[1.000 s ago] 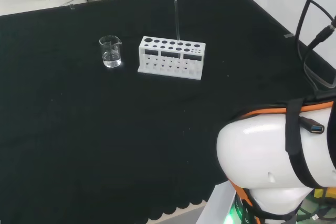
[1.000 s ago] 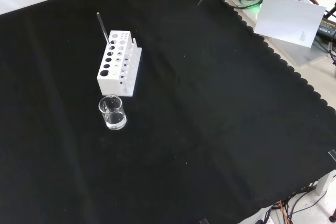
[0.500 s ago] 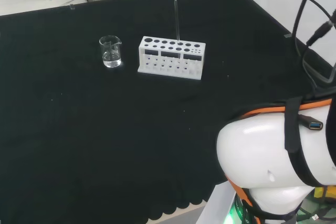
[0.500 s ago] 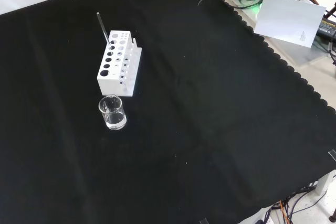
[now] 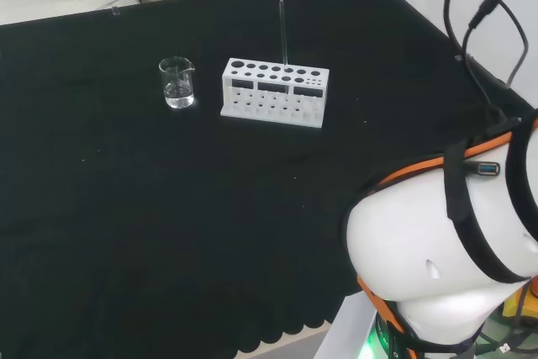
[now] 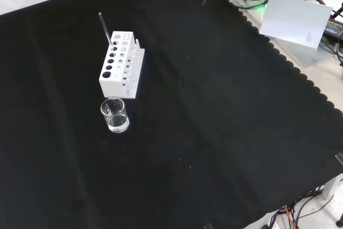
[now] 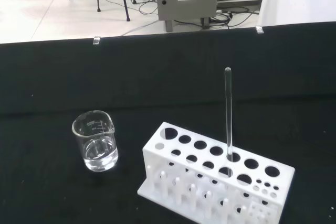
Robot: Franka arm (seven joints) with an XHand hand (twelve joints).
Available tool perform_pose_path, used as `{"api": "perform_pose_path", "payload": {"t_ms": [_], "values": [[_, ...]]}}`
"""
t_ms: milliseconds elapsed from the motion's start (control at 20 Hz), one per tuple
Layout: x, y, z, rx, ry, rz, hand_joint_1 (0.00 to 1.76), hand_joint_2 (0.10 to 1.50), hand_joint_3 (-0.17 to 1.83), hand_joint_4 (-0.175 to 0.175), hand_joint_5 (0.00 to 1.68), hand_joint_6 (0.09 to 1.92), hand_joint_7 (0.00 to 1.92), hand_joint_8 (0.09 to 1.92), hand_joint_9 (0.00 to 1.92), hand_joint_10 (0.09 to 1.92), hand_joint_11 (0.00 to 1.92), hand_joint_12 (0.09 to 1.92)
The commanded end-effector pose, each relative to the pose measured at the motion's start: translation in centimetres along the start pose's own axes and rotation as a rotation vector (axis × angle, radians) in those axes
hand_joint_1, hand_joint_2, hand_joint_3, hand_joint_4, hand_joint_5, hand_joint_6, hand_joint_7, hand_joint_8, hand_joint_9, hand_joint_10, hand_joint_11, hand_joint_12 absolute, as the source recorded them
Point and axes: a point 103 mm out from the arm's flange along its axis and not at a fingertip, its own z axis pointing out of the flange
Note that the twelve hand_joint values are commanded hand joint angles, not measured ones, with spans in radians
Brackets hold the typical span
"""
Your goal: Take the glass rod from the white test tube rack.
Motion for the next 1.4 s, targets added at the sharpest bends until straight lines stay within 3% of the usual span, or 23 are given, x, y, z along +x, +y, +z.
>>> {"api": "perform_pose_path", "payload": {"t_ms": [50,750,1100,1400], "values": [[-1.0,5.0,0.9,-0.012,0.015,-0.010,0.44,0.99,0.26,-0.095,0.12,0.09,0.00,0.68,0.02,0.82,0.00,1.07],[-1.6,15.3,5.0,0.025,0.001,-0.041,0.44,0.99,0.26,-0.094,0.13,0.09,0.00,0.70,0.03,0.83,0.00,1.09],[-2.4,19.3,7.7,0.039,-0.018,-0.042,0.45,0.99,0.26,-0.094,0.14,0.09,0.00,0.71,0.04,0.84,0.00,1.13],[-3.2,21.6,9.8,0.045,-0.021,-0.033,0.45,0.98,0.27,-0.094,0.14,0.09,0.00,0.71,0.10,0.86,0.00,1.28]]}}
